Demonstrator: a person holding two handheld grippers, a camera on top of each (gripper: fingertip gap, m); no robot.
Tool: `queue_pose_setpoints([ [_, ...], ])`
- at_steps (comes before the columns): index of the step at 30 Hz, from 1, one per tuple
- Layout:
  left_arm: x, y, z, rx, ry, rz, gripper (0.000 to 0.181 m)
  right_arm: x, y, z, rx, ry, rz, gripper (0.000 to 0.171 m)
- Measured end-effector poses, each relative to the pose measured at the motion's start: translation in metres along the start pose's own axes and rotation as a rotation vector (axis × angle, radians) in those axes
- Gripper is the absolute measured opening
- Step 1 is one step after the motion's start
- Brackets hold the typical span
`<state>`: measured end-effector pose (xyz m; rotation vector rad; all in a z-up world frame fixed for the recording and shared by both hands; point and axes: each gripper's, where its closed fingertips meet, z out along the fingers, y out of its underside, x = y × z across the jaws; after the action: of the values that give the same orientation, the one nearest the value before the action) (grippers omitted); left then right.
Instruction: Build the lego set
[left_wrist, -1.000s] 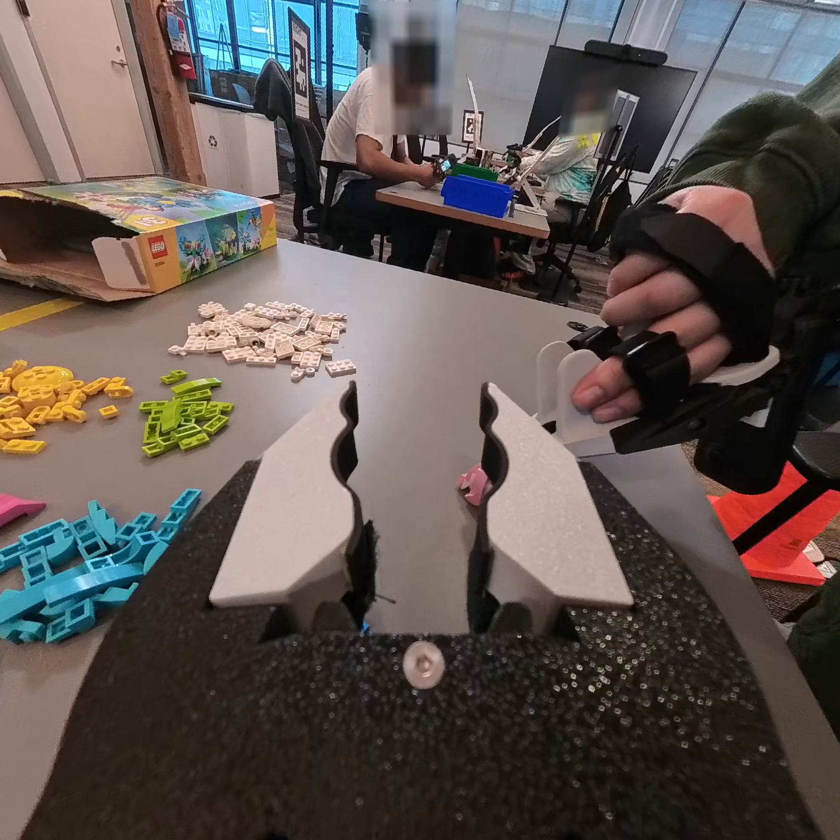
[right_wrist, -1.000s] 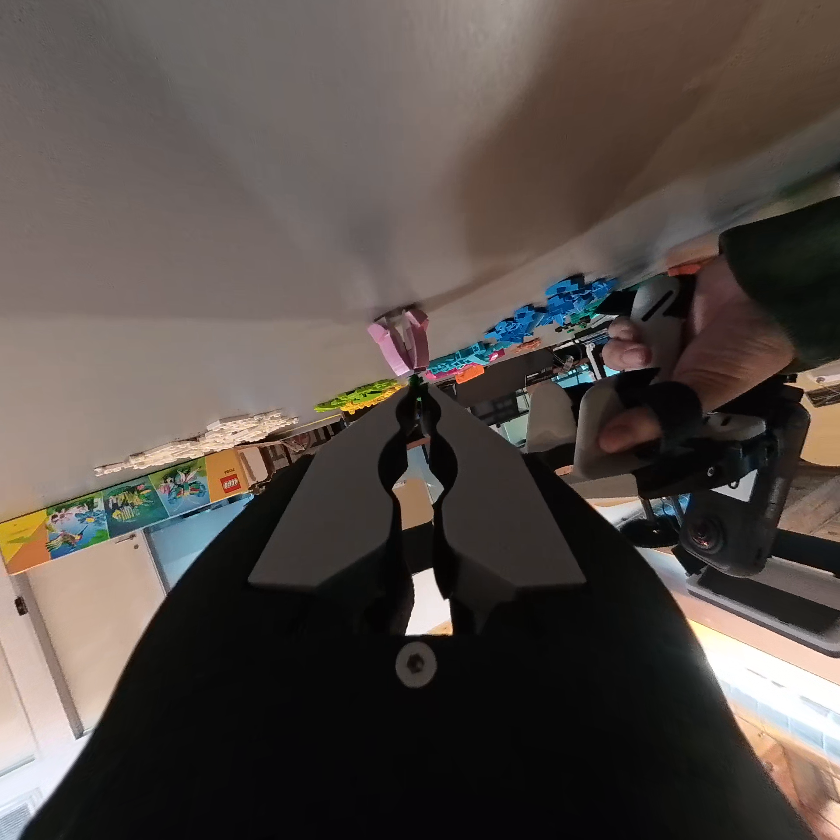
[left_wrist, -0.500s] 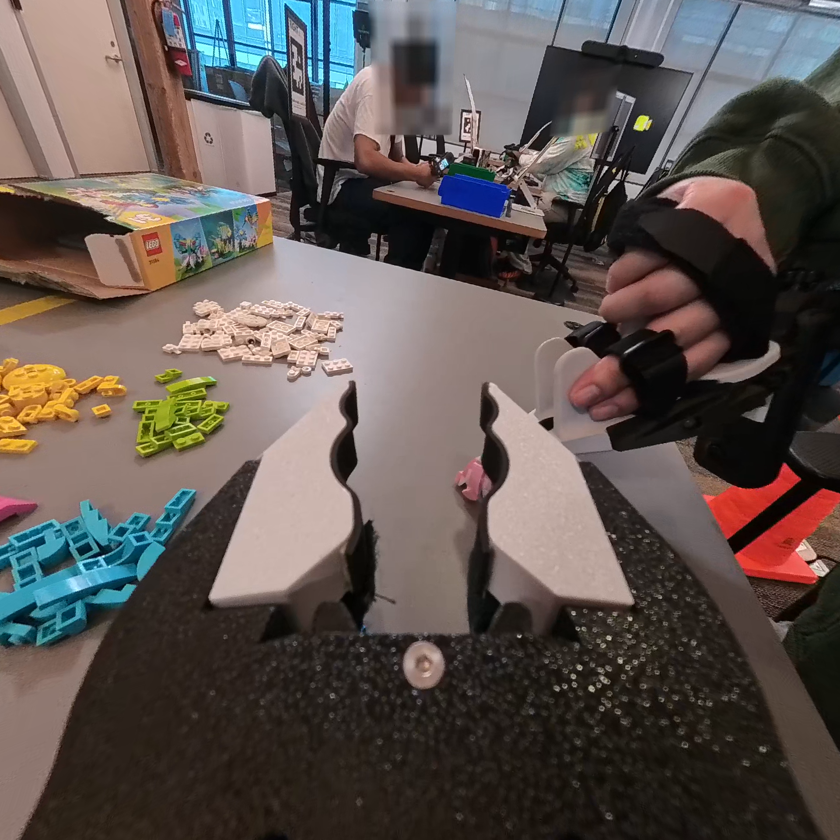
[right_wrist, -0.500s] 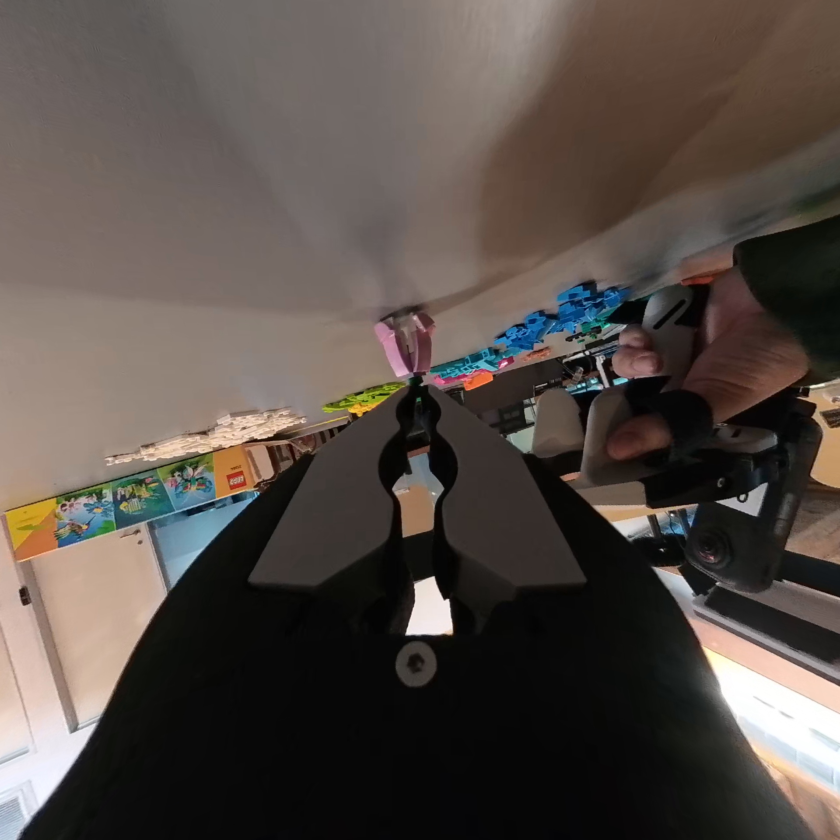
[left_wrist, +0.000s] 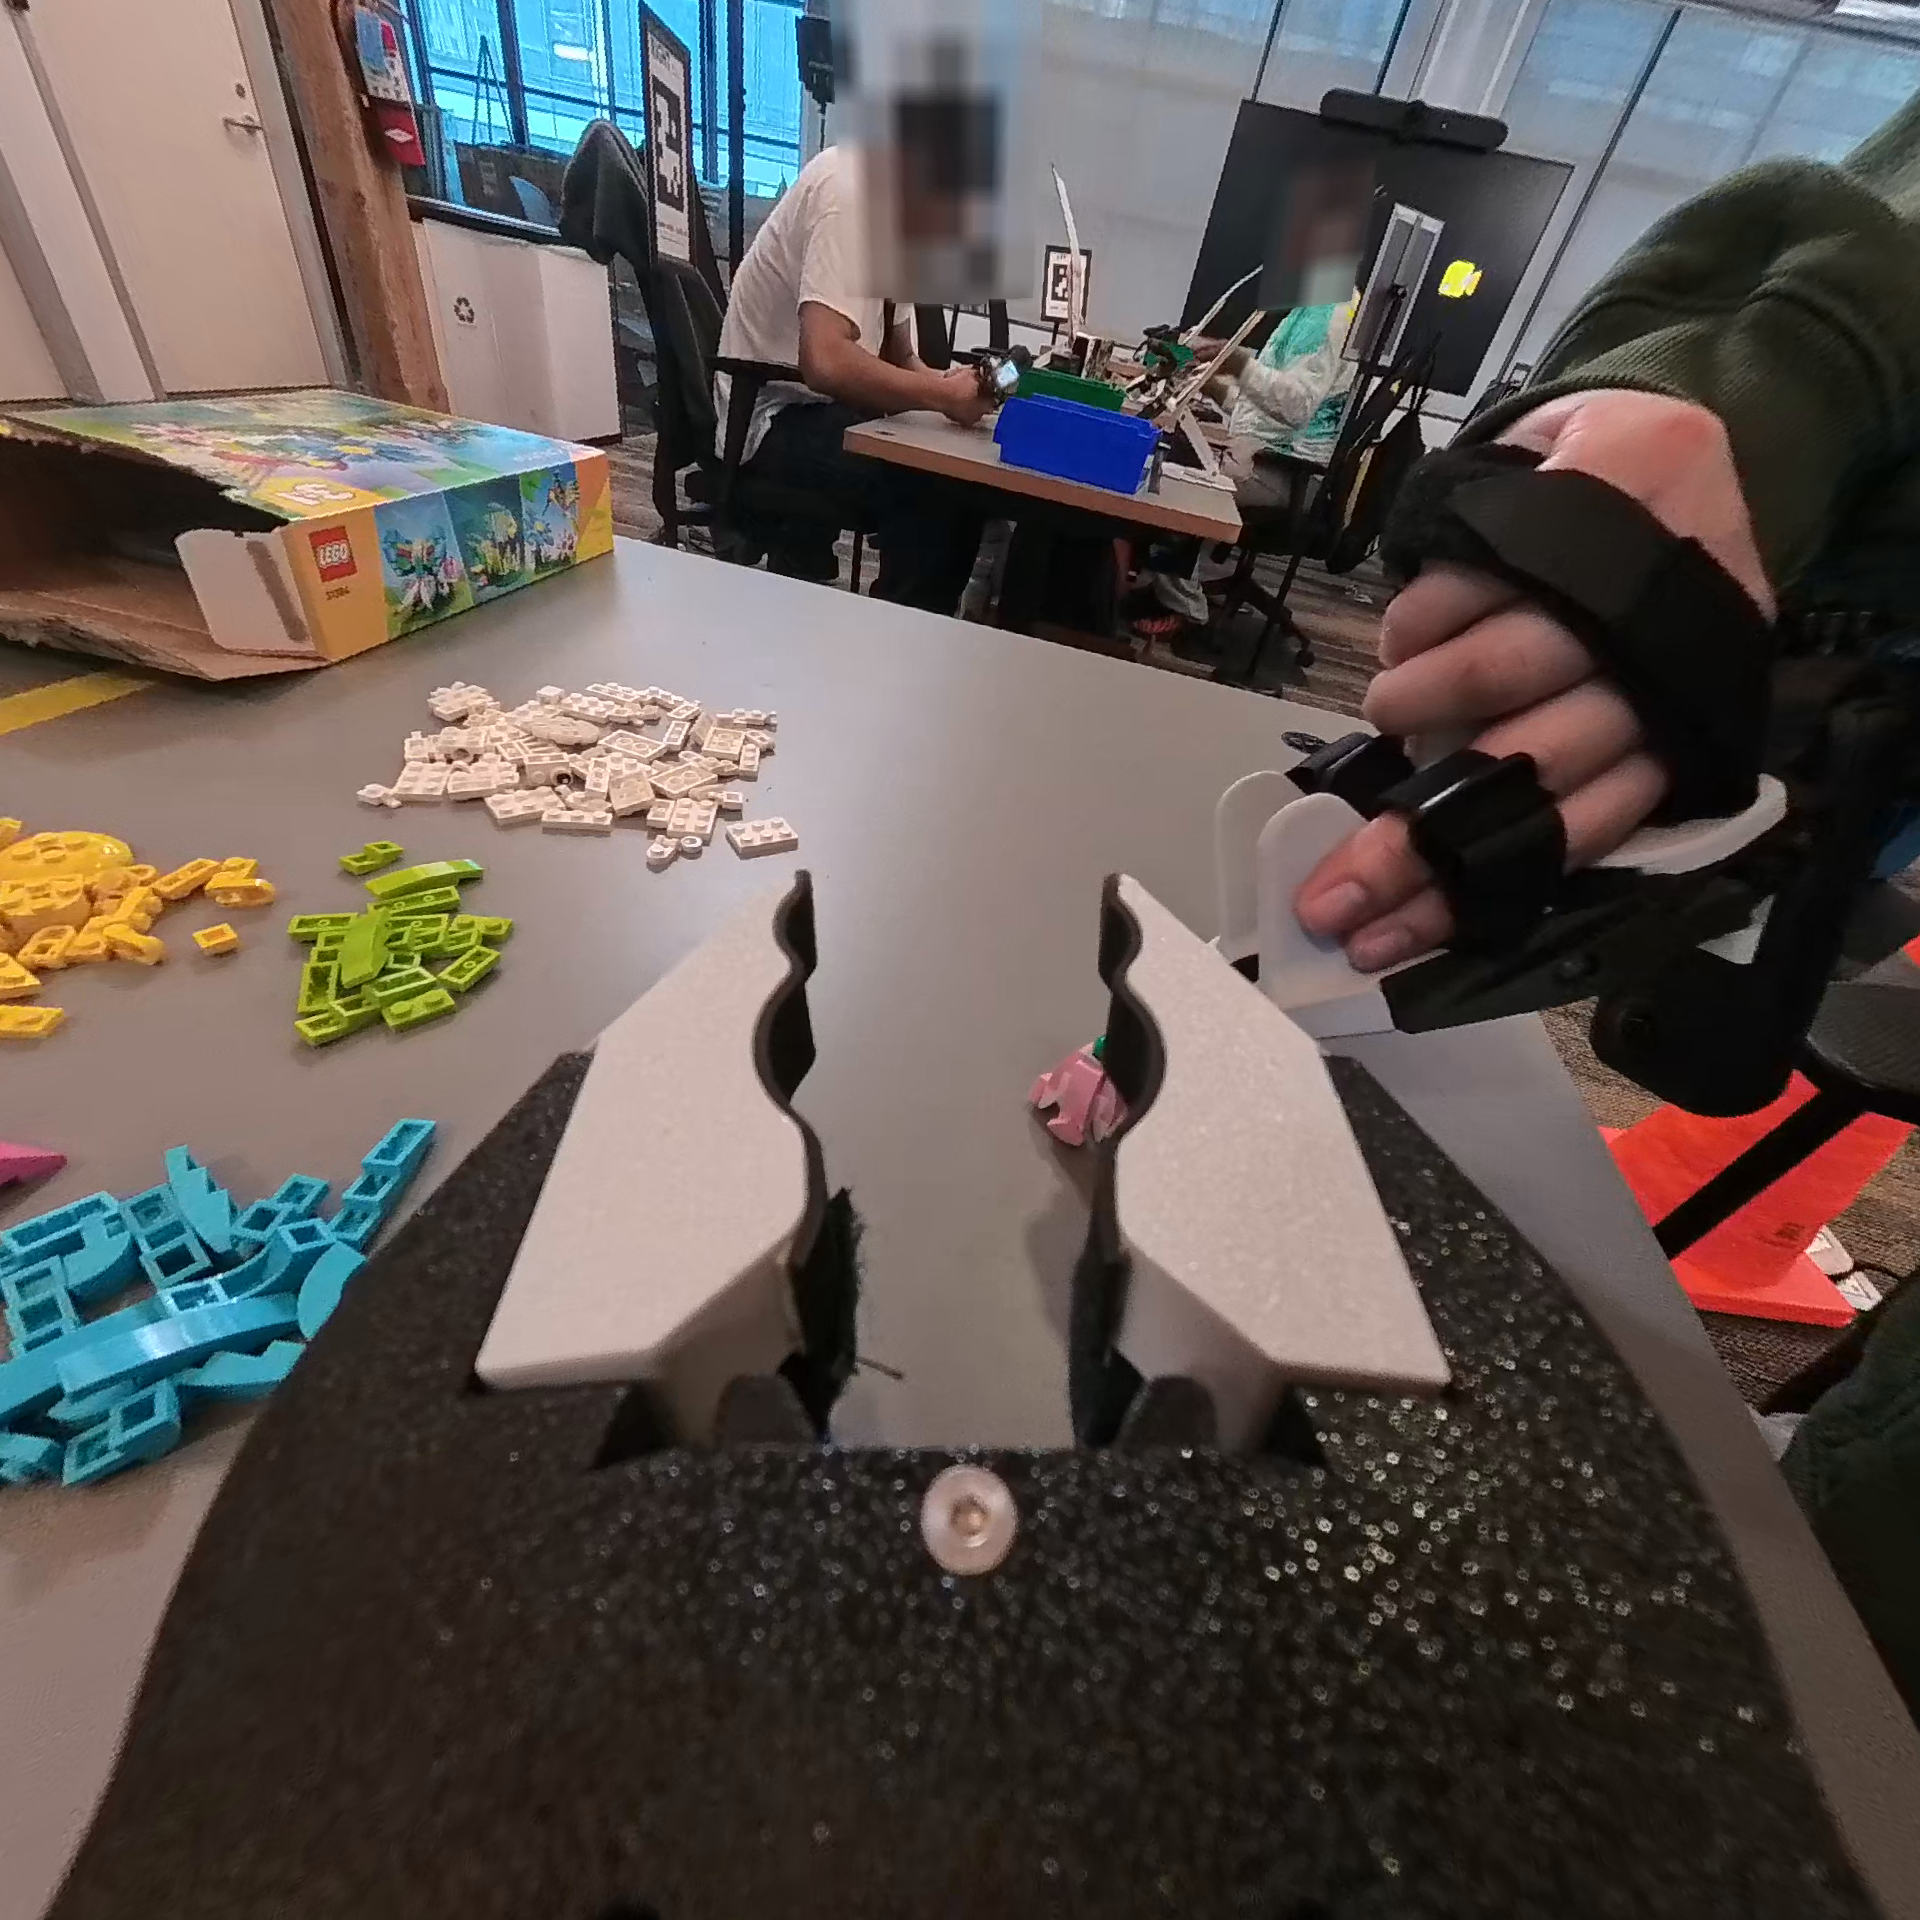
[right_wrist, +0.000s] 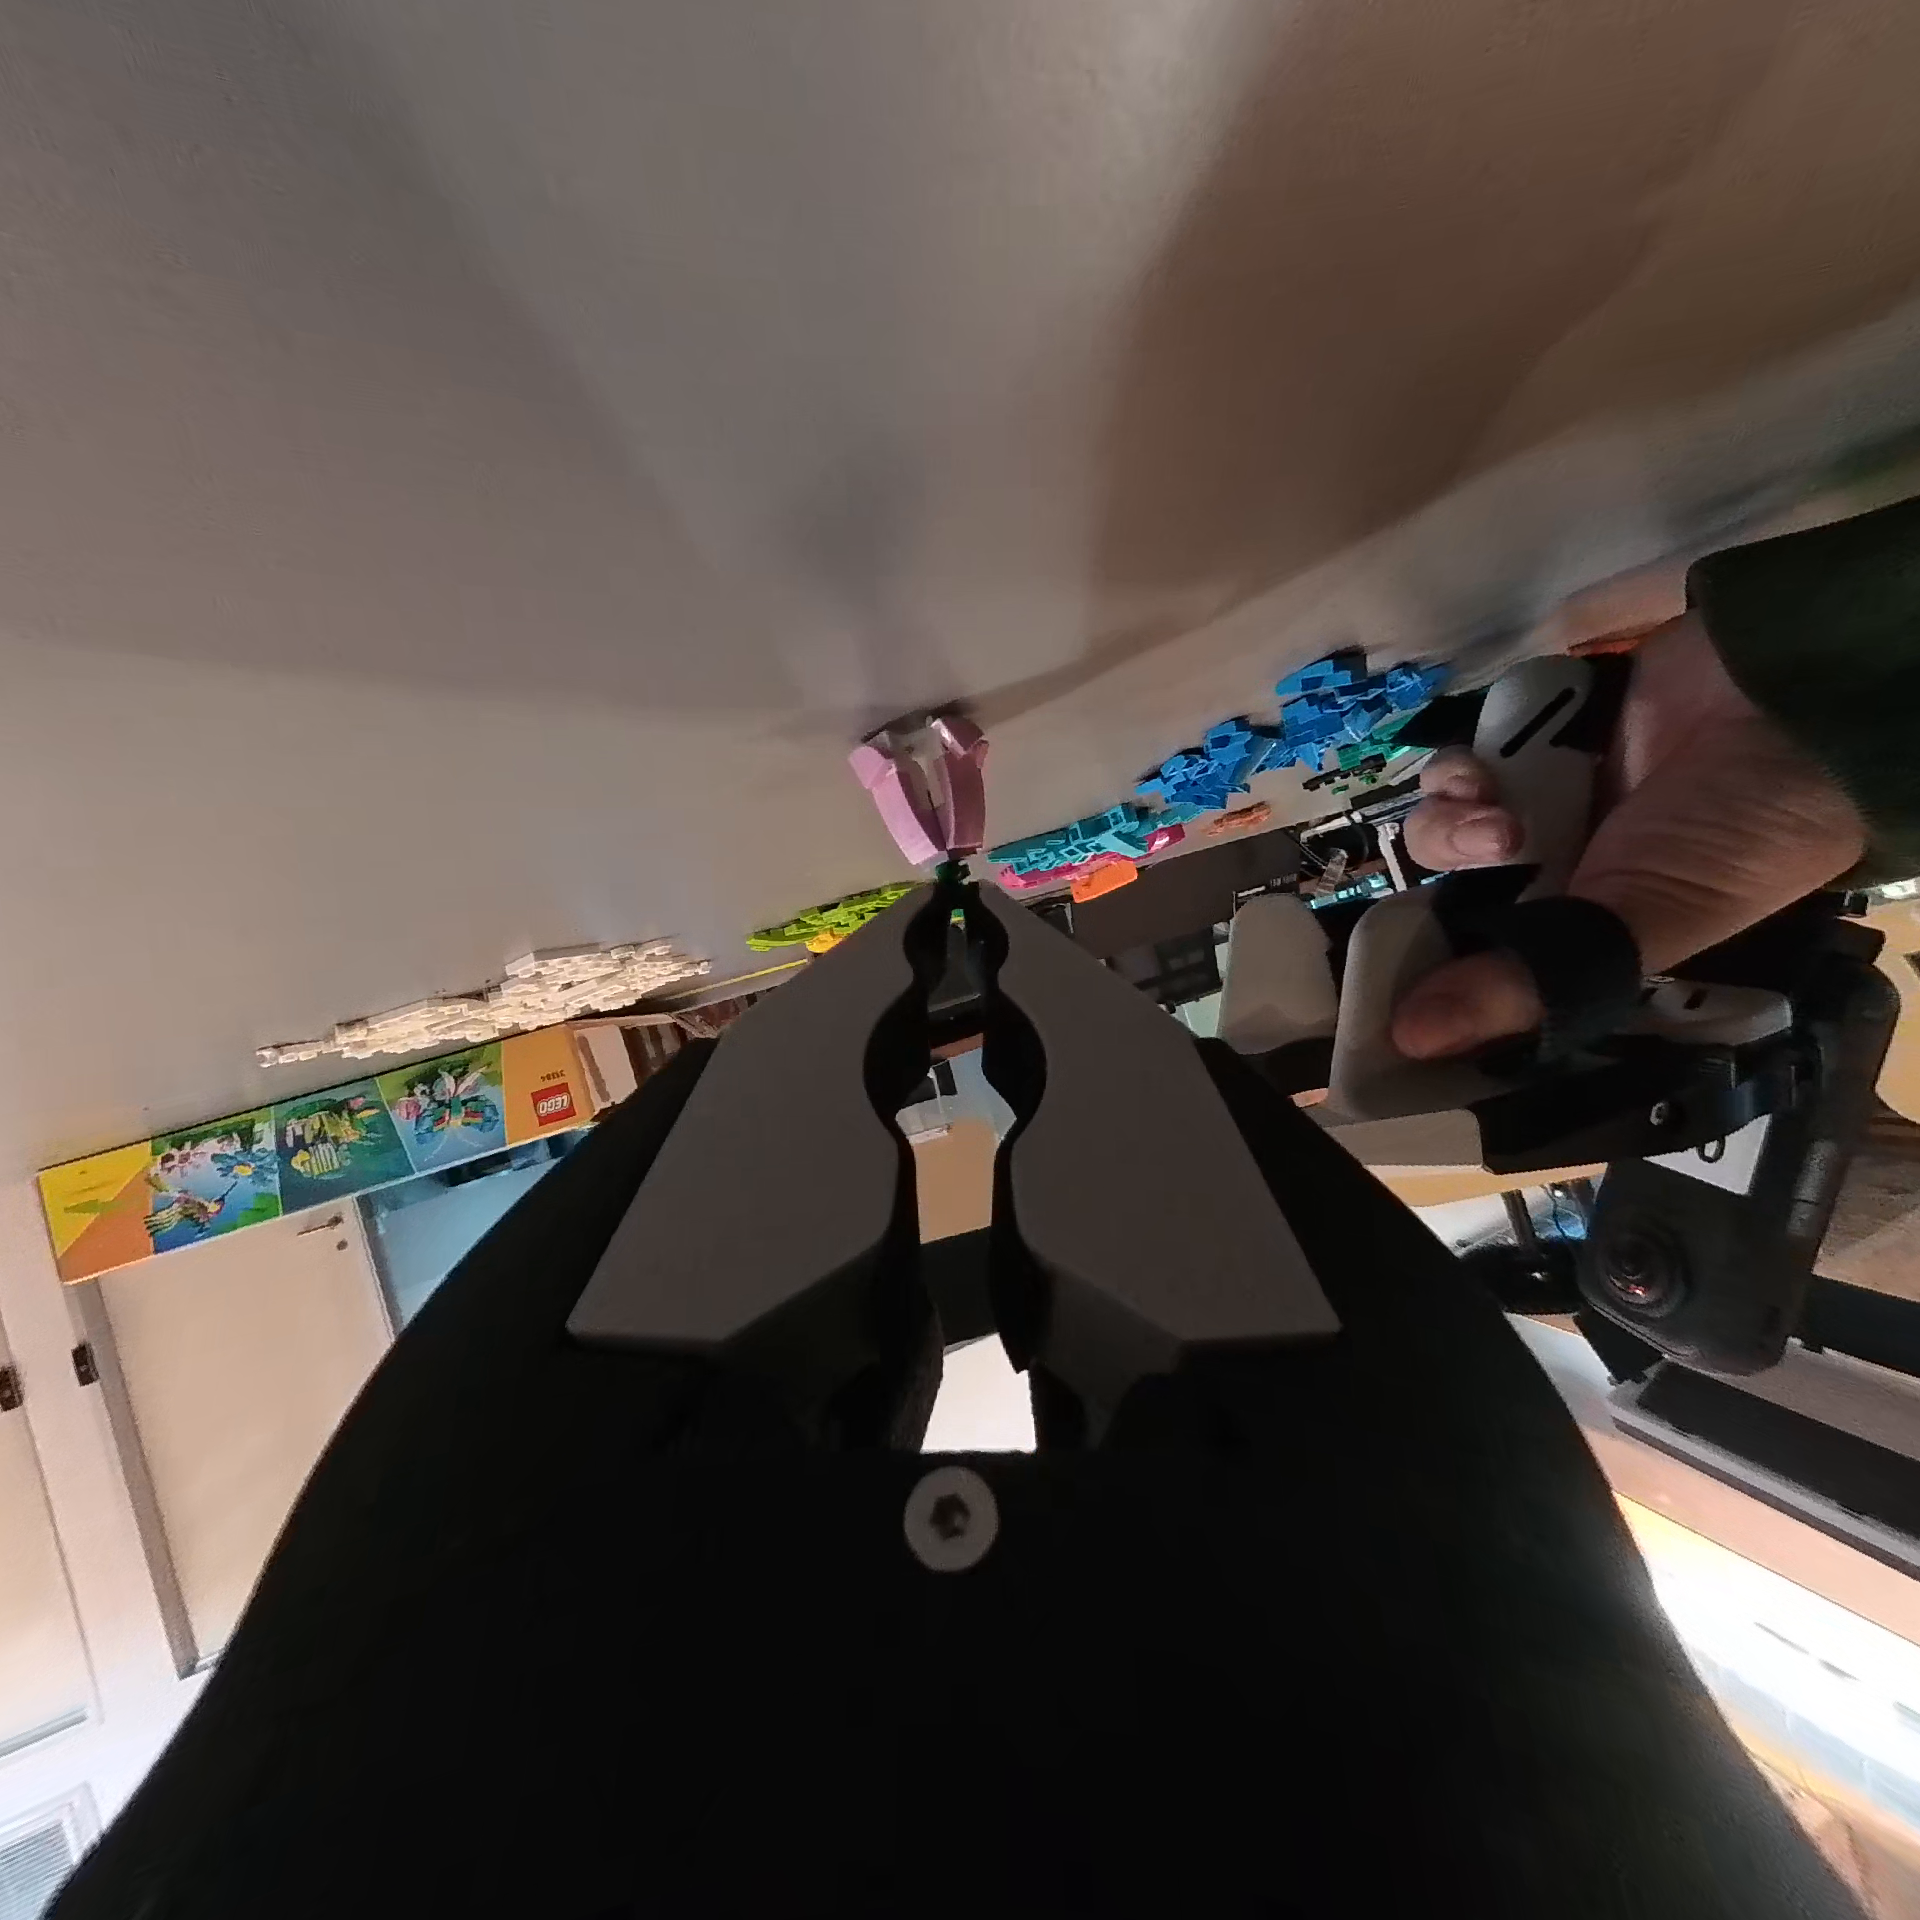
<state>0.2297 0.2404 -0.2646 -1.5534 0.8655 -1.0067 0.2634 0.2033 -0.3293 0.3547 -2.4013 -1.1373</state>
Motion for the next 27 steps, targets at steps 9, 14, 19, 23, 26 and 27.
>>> queue_pose_setpoints([
  [9, 0.001, 0.001, 0.001, -0.001, 0.007, -0.004, 0.053, 0.001, 0.0, 0.0, -0.003, -0.01, 0.028, 0.004],
  [14, 0.001, 0.001, 0.001, -0.002, 0.009, -0.007, 0.054, 0.0, 0.002, 0.001, -0.009, -0.016, 0.042, 0.008],
  [19, 0.001, 0.001, 0.001, -0.001, 0.011, -0.009, 0.054, -0.002, 0.003, 0.001, -0.015, -0.027, 0.057, 0.009],
  [23, 0.001, 0.001, 0.001, 0.001, 0.007, -0.008, 0.054, -0.004, 0.01, -0.002, -0.048, -0.036, 0.102, 0.012],
  [26, 0.0, 0.0, 0.0, 0.004, 0.005, -0.009, 0.054, -0.01, 0.024, -0.006, -0.115, -0.064, 0.221, 0.019],
  [27, 0.0, 0.0, 0.0, 0.005, 0.003, -0.011, 0.055, -0.014, 0.028, -0.008, -0.137, -0.081, 0.282, 0.022],
])
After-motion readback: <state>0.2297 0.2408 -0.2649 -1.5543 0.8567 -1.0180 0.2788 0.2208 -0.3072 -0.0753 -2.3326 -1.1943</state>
